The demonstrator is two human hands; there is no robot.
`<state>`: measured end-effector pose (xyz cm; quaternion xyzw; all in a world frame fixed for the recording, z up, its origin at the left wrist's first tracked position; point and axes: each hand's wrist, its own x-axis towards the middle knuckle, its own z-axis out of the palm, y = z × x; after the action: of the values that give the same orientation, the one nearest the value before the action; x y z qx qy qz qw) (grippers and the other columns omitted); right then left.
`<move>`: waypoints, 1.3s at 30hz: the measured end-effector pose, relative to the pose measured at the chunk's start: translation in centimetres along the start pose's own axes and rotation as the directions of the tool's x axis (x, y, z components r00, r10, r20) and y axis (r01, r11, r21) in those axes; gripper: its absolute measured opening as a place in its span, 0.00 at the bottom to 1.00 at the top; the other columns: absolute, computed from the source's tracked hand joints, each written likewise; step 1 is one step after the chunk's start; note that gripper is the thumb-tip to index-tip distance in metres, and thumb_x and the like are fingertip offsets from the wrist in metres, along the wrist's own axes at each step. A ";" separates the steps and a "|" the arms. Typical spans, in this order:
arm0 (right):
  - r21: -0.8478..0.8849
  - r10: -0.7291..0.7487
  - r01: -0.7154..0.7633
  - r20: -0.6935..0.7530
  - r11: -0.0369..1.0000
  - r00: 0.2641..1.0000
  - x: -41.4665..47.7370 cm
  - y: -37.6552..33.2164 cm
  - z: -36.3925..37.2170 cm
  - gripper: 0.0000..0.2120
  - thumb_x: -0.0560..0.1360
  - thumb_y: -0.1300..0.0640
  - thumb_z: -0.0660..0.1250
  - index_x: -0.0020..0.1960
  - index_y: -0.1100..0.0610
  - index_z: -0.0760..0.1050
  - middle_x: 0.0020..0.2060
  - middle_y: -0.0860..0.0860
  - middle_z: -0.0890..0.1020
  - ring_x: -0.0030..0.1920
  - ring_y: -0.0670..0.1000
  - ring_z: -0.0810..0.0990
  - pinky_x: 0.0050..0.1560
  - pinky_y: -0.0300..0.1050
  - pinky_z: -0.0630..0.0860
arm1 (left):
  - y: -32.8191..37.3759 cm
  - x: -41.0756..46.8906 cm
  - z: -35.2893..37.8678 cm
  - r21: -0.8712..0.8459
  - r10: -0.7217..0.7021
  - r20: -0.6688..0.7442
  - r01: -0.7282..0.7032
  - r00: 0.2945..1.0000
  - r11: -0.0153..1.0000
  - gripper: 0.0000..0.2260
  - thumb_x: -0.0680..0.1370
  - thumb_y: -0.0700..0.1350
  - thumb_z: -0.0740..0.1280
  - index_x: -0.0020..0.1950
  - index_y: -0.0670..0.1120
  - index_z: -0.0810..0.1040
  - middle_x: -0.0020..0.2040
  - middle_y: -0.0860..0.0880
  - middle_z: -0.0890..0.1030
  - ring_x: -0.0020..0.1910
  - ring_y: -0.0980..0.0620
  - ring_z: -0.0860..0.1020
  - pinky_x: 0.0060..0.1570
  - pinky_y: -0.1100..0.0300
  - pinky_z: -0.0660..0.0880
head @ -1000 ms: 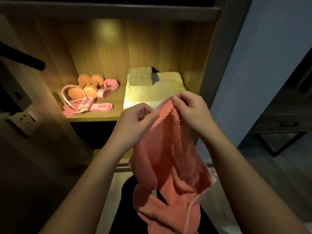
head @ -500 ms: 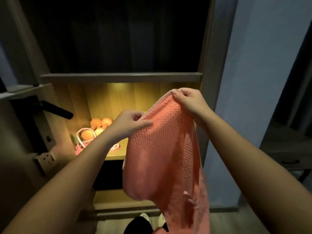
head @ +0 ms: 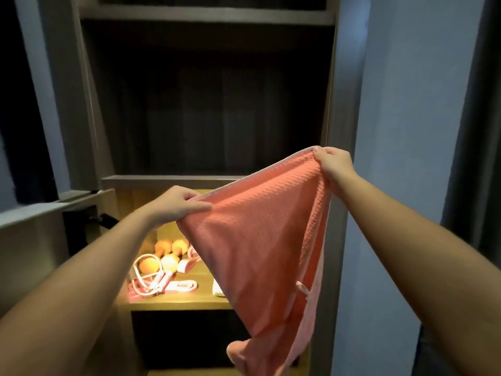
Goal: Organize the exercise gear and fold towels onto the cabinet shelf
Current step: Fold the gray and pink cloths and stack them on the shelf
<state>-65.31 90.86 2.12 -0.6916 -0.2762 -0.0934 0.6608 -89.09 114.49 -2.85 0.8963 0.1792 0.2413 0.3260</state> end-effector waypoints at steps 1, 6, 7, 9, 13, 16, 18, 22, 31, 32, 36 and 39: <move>0.010 0.002 -0.002 -0.016 1.000 1.000 0.5 -0.3 -0.4 0.10 0.79 0.49 0.63 0.52 0.53 0.80 0.41 0.48 0.79 0.41 0.46 0.77 0.37 0.40 0.72 | 0.0 0.2 -0.8 -0.020 0.000 -0.049 -0.001 0.999 1.000 0.11 0.73 0.56 0.72 0.43 0.49 0.84 0.42 0.49 0.83 0.42 0.52 0.82 0.34 0.64 0.76; 0.006 -0.028 0.028 -0.108 1.000 0.994 2.1 -1.2 -1.9 0.13 0.80 0.50 0.63 0.38 0.54 0.77 0.36 0.49 0.75 0.37 0.48 0.72 0.39 0.43 0.69 | 1.0 1.3 -3.5 -0.296 -0.042 -0.351 -0.068 0.935 0.953 0.08 0.78 0.47 0.69 0.50 0.43 0.82 0.48 0.44 0.82 0.49 0.46 0.80 0.47 0.54 0.79; -0.029 -0.050 0.047 -0.113 0.998 0.992 2.4 -1.1 -2.1 0.14 0.80 0.51 0.62 0.38 0.55 0.76 0.36 0.51 0.74 0.38 0.49 0.71 0.40 0.44 0.68 | 1.3 1.6 -3.7 -0.356 -0.065 -0.387 -0.084 0.920 0.931 0.07 0.78 0.45 0.68 0.52 0.43 0.81 0.49 0.45 0.82 0.50 0.46 0.80 0.45 0.56 0.79; -0.114 -0.052 0.043 -0.078 0.993 0.996 2.7 -1.0 -2.3 0.13 0.80 0.52 0.61 0.40 0.56 0.76 0.35 0.52 0.74 0.38 0.51 0.72 0.40 0.45 0.69 | 2.2 2.1 -3.8 -0.416 -0.105 -0.420 -0.088 0.902 0.905 0.06 0.80 0.43 0.67 0.53 0.43 0.81 0.49 0.44 0.82 0.49 0.45 0.81 0.41 0.58 0.79; -0.097 -0.034 0.031 -0.028 0.995 0.999 2.8 -1.3 -2.5 0.14 0.80 0.53 0.62 0.36 0.54 0.75 0.32 0.51 0.74 0.33 0.50 0.72 0.33 0.41 0.71 | 3.2 3.2 -4.1 -0.337 -0.116 -0.576 -0.106 0.809 0.935 0.06 0.81 0.43 0.65 0.51 0.44 0.81 0.45 0.45 0.81 0.43 0.47 0.80 0.45 0.52 0.80; -0.168 0.092 -0.084 0.038 0.982 0.995 2.1 -0.4 -2.6 0.13 0.80 0.55 0.62 0.38 0.56 0.75 0.32 0.53 0.73 0.31 0.51 0.71 0.31 0.40 0.70 | 2.5 3.2 -3.4 -0.292 -0.213 -0.397 0.097 0.893 0.952 0.07 0.81 0.42 0.64 0.50 0.41 0.81 0.40 0.41 0.79 0.36 0.45 0.77 0.36 0.54 0.77; -0.176 0.101 -0.087 0.072 0.980 0.992 1.7 0.0 -2.6 0.12 0.80 0.56 0.61 0.40 0.57 0.76 0.33 0.55 0.74 0.32 0.51 0.72 0.33 0.43 0.73 | 2.4 3.1 -3.2 -0.308 -0.234 -0.431 0.101 0.872 0.946 0.06 0.81 0.42 0.64 0.50 0.42 0.81 0.43 0.41 0.79 0.39 0.44 0.79 0.39 0.52 0.79; -0.107 -0.021 0.023 0.025 0.994 0.999 2.3 -0.9 -2.7 0.12 0.81 0.55 0.61 0.40 0.56 0.76 0.35 0.54 0.74 0.34 0.51 0.73 0.37 0.45 0.74 | 3.3 3.4 -3.9 -0.230 -0.102 -0.619 -0.056 0.779 0.972 0.07 0.81 0.46 0.63 0.50 0.46 0.79 0.47 0.45 0.81 0.49 0.44 0.80 0.52 0.46 0.79; 0.069 0.105 -0.118 0.164 0.991 0.981 -2.2 2.3 -3.9 0.11 0.81 0.53 0.62 0.43 0.54 0.78 0.39 0.52 0.77 0.38 0.50 0.76 0.39 0.44 0.75 | 1.2 -0.1 -1.7 -0.394 -0.165 -0.453 -0.031 0.876 0.918 0.07 0.82 0.46 0.62 0.50 0.45 0.79 0.44 0.45 0.80 0.43 0.48 0.80 0.39 0.56 0.80; 0.125 0.126 -0.153 0.203 0.980 0.971 -3.6 2.8 -4.4 0.10 0.81 0.53 0.62 0.44 0.54 0.78 0.38 0.51 0.78 0.38 0.49 0.77 0.39 0.44 0.75 | 0.7 -1.1 -1.2 -0.422 -0.170 -0.432 -0.032 0.886 0.906 0.07 0.82 0.46 0.63 0.49 0.46 0.79 0.44 0.46 0.80 0.43 0.49 0.79 0.41 0.55 0.80; 0.294 0.162 -0.257 0.311 0.921 0.936 -9.5 4.5 -6.6 0.09 0.80 0.55 0.63 0.42 0.54 0.78 0.28 0.45 0.79 0.28 0.43 0.77 0.30 0.36 0.74 | -1.2 -6.1 1.3 -0.546 -0.196 -0.393 -0.056 0.898 0.836 0.10 0.82 0.44 0.63 0.42 0.48 0.77 0.38 0.48 0.77 0.36 0.53 0.76 0.30 0.64 0.76; 0.376 0.178 -0.312 0.352 0.872 0.919 -13.8 5.2 -8.2 0.08 0.79 0.56 0.63 0.43 0.54 0.78 0.25 0.44 0.74 0.25 0.41 0.72 0.27 0.32 0.69 | -1.6 -10.4 2.7 -0.612 -0.199 -0.383 -0.087 0.902 0.786 0.10 0.82 0.44 0.62 0.42 0.50 0.78 0.35 0.52 0.77 0.33 0.56 0.75 0.30 0.65 0.73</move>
<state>-72.16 79.53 -8.28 -0.5667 -0.2978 0.1628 0.7508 -96.36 109.35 -9.08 0.6594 0.1849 0.4666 0.5598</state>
